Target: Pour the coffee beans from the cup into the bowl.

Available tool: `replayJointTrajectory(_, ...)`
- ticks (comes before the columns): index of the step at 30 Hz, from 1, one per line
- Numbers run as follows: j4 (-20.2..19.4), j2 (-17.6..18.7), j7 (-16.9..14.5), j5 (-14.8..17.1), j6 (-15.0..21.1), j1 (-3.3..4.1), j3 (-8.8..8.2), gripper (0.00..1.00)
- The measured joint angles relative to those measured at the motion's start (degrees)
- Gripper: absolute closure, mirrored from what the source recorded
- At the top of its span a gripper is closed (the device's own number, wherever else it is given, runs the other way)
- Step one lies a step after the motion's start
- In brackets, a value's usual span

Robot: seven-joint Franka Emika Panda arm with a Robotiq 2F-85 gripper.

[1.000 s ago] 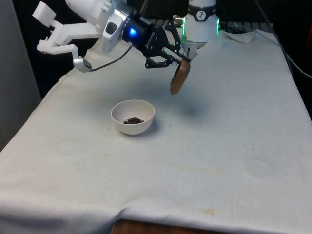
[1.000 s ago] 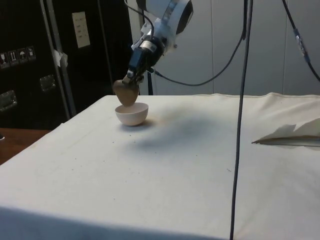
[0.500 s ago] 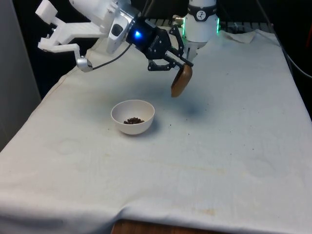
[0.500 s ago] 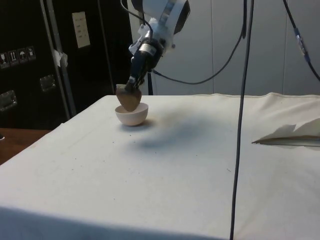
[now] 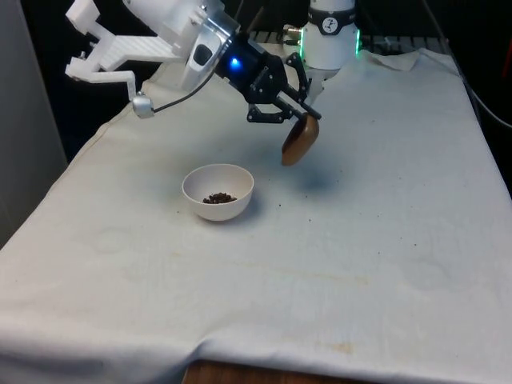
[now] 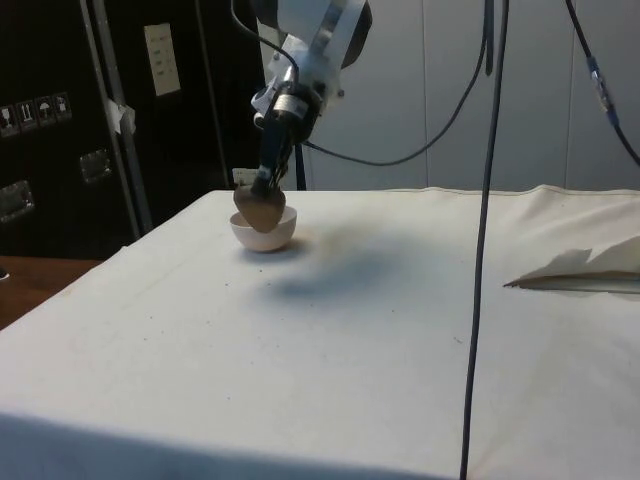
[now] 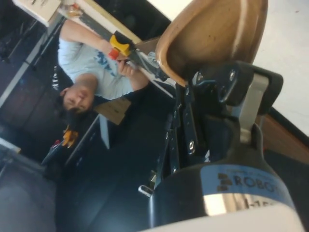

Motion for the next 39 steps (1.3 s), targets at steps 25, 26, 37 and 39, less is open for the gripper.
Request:
replayJointTrajectory(25,0.1,-0.2,5.1,-7.6,7.4,0.23,3.72,0.99)
replayJointTrajectory(26,0.1,-0.2,5.1,-7.6,7.4,0.23,3.72,0.99)
replayJointTrajectory(37,-1.1,-0.2,5.4,-9.7,12.2,0.29,5.96,0.99)
replayJointTrajectory(39,-1.4,-0.2,5.4,-10.1,13.6,0.29,6.59,0.99)
